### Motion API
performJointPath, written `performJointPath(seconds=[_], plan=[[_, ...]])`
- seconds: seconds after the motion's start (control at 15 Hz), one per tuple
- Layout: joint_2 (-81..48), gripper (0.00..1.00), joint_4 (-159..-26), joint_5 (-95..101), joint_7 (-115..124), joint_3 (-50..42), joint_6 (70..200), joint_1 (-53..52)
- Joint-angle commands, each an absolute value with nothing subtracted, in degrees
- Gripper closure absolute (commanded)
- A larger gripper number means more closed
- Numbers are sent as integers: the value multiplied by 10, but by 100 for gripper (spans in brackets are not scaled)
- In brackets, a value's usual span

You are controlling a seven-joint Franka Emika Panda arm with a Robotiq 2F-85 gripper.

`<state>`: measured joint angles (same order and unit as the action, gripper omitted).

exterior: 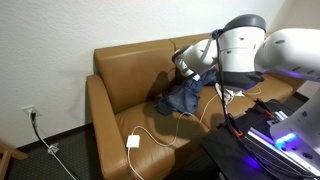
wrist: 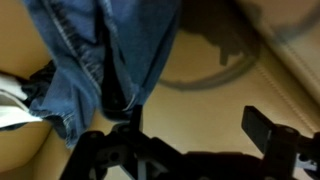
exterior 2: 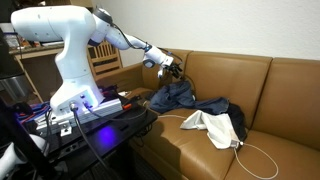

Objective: Spread the jeans on the couch

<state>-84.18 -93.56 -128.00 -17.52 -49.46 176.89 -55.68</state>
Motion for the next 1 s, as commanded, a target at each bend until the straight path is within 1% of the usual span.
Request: performJointPath(seconds=[0.0, 0.2, 0.33, 0.4, 0.53, 0.6, 0.67, 0.8, 0.87, 0.93], plan=[[-834, 0, -957, -1374, -212, -538, 1647, -601], [-824, 0, -972, -1417, -240, -541, 1547, -621], [-797, 0, -963, -1399, -279, -499, 1518, -604], [-795, 0, -956, -1375, -286, -479, 1511, -601], [-797, 0, -951, -1317, -301, -444, 1542, -611], [-799, 0, -955, -1300, -312, -439, 1588, -623], [-790, 0, -936, -1317, -310, -428, 1575, -589], [-795, 0, -936, -1303, -313, -419, 1603, -604], [-786, 0, -940, -1251, -295, -404, 1585, -588], [-797, 0, -955, -1200, -255, -415, 1536, -602]])
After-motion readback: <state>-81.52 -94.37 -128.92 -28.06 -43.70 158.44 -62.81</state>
